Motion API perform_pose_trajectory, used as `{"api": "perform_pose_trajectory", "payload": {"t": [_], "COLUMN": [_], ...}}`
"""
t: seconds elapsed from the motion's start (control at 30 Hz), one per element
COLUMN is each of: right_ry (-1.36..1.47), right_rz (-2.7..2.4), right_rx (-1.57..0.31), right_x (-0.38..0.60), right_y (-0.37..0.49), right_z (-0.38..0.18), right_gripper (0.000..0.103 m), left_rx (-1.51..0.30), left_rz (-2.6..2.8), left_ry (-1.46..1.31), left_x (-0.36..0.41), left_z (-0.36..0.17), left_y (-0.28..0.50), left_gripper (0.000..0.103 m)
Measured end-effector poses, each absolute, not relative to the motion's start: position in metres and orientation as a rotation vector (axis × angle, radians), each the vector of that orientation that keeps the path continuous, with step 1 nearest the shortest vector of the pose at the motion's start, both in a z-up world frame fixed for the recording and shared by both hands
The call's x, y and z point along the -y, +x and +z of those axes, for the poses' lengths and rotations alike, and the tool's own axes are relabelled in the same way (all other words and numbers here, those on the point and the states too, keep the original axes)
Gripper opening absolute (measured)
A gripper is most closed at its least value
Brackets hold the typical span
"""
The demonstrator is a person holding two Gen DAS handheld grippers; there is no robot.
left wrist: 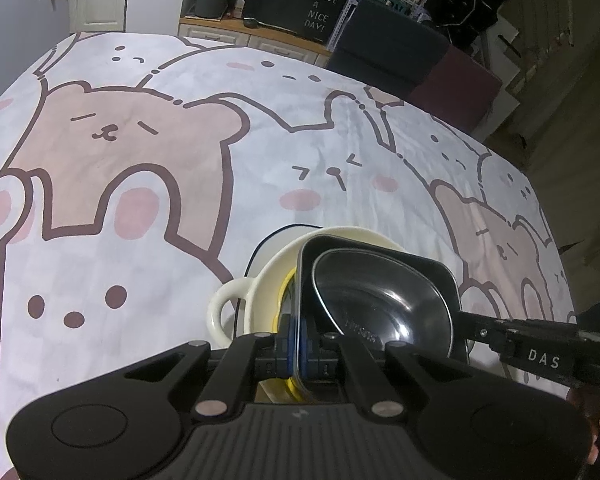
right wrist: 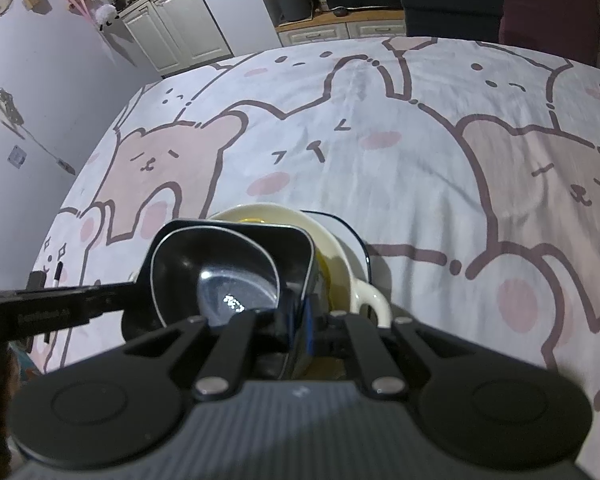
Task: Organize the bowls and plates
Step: 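Lower the steel tray onto the plate stack and open both grippers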
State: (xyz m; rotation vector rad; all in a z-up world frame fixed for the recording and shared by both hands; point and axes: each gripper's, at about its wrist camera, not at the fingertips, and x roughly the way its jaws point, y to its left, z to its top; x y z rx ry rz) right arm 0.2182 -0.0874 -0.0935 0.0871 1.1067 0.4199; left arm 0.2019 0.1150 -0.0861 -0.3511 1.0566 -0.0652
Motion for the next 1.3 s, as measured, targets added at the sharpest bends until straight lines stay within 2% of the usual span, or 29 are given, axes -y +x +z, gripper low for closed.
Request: {"api": "perform_pose_trajectory", "payload": {"t": [0.6,0.67,1.0,1.1,1.17,1.2,1.23,1.3], "right_ry": [0.065,0.069,0.104,0.111,0.113,0.117,0.122,0.126], "right_rz": [0.412,0.414,0.430,0.442,0.450,0.450,0.450,0.444], "right_rx": [-1.112,-1.113,-1.096,-1.083,-1.063,-1.051,-1.037,-0.994], "right_x": [0.086,0.087,0.093,0.096,0.098,0.101,0.103,0.108], "right_y": [0.220,0.220,0.218,0.215,0.210,0.208,0.205,0.195], "right_z": [-0.096,-0.096,-0.090,-0.086,-0.079,-0.076,-0.072,-0.060], "right_gripper": [0.008,0.008,0.011,0.012,0.019,0.028,0.033,0.055], "left_rx": [-1.058,-1.053,-1.051,-1.038,-1.026,-1.016,-1.003,-0.958], "left_rz": [-0.075,-0.070,-0.061,-0.059,-0.054,-0.056,-0.055,-0.052], "left_ry": [-0.353,-0.347,-0.337,-0.320,-0.310,-0.308,-0.301,-0.278], "left_x": [-0.115,-0.115,-0.119,-0.119,-0.118,-0.117,-0.116,-0.113], "left_z": [-0.087,-0.086,-0.081,-0.076,-0.070,-0.066,-0.061,-0.050], "left_y": [0.202,0.201,0.196,0.192,0.188,0.185,0.181,0.170], "left_gripper": [0.003,0.008,0.015,0.026,0.032,0.035,0.042,0.057]}}
